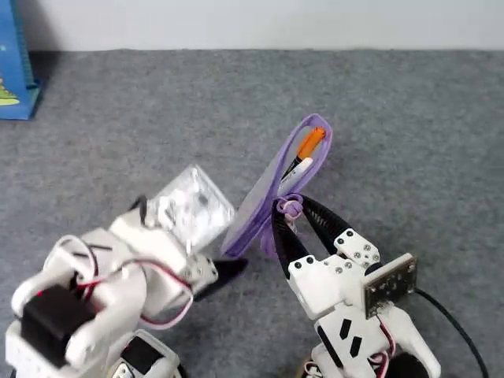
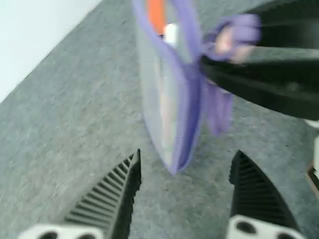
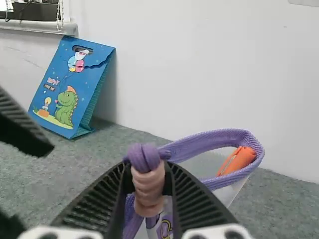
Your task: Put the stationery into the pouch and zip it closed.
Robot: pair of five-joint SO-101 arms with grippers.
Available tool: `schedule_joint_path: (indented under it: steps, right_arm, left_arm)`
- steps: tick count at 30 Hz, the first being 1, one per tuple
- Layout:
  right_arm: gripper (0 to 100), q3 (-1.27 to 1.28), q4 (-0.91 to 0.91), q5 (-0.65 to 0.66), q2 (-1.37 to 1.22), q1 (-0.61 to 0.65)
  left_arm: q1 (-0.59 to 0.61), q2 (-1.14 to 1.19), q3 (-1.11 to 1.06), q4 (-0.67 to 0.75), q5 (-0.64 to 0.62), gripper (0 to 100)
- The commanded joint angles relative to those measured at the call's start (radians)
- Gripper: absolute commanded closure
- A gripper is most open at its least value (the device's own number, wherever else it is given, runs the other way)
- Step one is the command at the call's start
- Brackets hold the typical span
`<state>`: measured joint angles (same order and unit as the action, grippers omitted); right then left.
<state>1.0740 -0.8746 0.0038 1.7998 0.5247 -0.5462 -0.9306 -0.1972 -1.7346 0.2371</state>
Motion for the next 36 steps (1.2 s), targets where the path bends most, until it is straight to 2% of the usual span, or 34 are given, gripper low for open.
schedule_joint_path:
  steps: [1, 11, 14, 19, 28, 36]
  right_arm:
    - [99.1, -0.072, 0.027, 0.043, 0.002, -0.001]
    - [99.1, -0.137, -0.208, 0.253, 0.004, 0.001]
    - [99.1, -0.138, -0.226, 0.296, 0.004, 0.001]
    - [99.1, -0.138, -0.220, 0.307, 0.004, 0.001]
    - [99.1, -0.141, -0.229, 0.308, 0.005, 0.061]
    - [99.1, -0.160, -0.275, 0.324, 0.008, 0.064]
  left_arm:
    - [-0.052, -0.069, -0.051, -0.014, 0.003, 72]
    - [-0.058, -0.150, -0.318, 0.210, -0.086, 72]
    - [-0.101, -0.186, -0.352, 0.258, -0.106, 72]
    - [-0.195, -0.209, -0.380, 0.267, -0.155, 72]
    - [-0.198, -0.210, -0.463, 0.413, -0.207, 72]
    - [-0.025, -0.215, -0.595, 0.571, -0.207, 72]
